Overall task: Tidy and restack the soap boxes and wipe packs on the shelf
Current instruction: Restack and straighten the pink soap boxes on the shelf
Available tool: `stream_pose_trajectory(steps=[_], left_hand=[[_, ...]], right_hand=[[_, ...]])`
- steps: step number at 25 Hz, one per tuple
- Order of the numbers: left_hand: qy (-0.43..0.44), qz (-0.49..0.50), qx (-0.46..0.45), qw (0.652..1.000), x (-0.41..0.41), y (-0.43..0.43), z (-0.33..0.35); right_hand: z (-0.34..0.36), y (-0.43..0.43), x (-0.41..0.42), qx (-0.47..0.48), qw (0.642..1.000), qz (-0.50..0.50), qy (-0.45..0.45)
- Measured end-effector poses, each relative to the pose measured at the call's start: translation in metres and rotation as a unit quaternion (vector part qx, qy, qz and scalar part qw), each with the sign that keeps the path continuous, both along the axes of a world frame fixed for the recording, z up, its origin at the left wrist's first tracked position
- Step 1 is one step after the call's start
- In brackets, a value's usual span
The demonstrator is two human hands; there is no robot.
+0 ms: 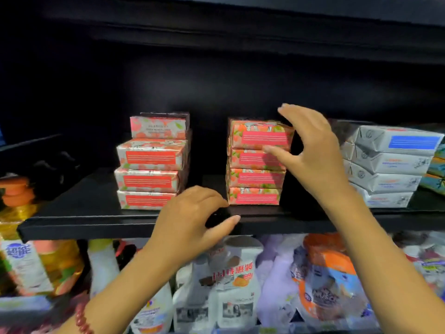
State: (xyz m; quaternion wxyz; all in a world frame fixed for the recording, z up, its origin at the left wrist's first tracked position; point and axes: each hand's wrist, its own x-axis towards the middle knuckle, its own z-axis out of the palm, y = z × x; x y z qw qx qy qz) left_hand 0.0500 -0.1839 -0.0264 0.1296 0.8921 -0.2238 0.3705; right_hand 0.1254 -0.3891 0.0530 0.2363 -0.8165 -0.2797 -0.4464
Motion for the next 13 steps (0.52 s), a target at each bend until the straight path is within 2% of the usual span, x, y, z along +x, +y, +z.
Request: stream_pose_trajectory(steps=[2, 4, 13], left_hand=[[0.021, 0.046, -0.01, 0.999, 0.006, -0.015, -0.012], [0.013, 0.082, -0.019, 0.996, 0.01, -0.023, -0.018], [0.013, 0.098, -0.064, 0.993, 0.011, -0.025, -0.02]], right_hand=[[0.003, -0.004, 0.013, -0.042, 0.997, 0.041, 0.059], [0.001, -0.005, 0.022, -0.051, 0.994, 0.074, 0.062], [-0.012, -0.007, 0.012, -0.005, 0.991, 0.129, -0.043]])
